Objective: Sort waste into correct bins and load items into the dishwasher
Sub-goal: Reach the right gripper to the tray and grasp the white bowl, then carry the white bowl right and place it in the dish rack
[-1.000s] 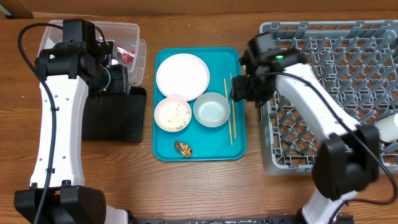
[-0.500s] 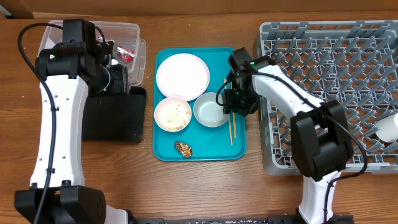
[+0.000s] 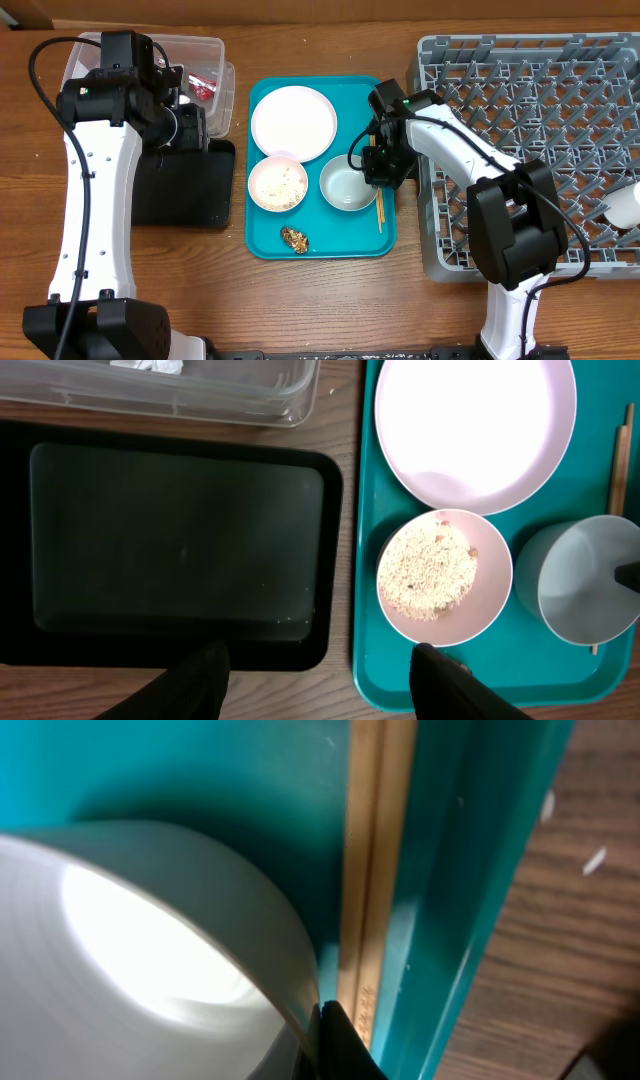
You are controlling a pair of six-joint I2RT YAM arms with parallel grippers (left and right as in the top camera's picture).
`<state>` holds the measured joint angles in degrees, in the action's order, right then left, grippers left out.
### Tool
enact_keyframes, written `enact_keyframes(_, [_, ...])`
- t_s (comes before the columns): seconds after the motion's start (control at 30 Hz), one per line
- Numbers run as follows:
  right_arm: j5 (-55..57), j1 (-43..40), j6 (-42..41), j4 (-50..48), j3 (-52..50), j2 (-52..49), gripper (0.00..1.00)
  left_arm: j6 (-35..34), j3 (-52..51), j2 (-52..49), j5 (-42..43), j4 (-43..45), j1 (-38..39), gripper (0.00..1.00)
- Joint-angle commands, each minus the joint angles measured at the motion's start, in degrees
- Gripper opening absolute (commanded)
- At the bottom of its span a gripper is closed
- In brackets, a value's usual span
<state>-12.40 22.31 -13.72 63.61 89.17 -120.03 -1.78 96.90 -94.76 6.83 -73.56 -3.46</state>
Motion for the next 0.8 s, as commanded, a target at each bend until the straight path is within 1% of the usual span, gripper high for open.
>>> enact_keyframes(0.0, [0.6,-1.4,0.2,1.3,3.1,3.3,0.04,-0.8,0.7,0.4,0.7,0.1,0.2,0.61])
enact_keyframes(0.2, [6.0,-3.8,0.2,4.2,9.4,10.9,0.04,-0.8,0.7,0.4,0.7,0.1,0.2,0.61])
enact_keyframes(0.33, [13.8,-6.7,0.2,4.3,12.3,17.2,0.04,-0.8,0.7,0.4,0.7,0.1,0.2,0.60])
enact_keyframes(0.43, [22.7,-9.8,0.2,3.5,12.3,21.1,0.04,-0.8,0.7,0.4,0.7,0.1,0.2,0.60])
enact_keyframes(0.53, [34.3,-14.2,0.2,2.9,12.3,23.2,0.04,-0.8,0.7,0.4,0.7,0.1,0.2,0.60])
enact_keyframes(0.67, [51.3,-20.1,0.1,2.5,12.3,23.2,0.04,-0.8,0.7,0.4,0.7,0.1,0.2,0.60])
enact_keyframes(0.77, [63.1,-24.4,-0.7,0.2,12.1,22.7,0.04,-0.8,0.7,0.4,0.7,0.1,0.2,0.59])
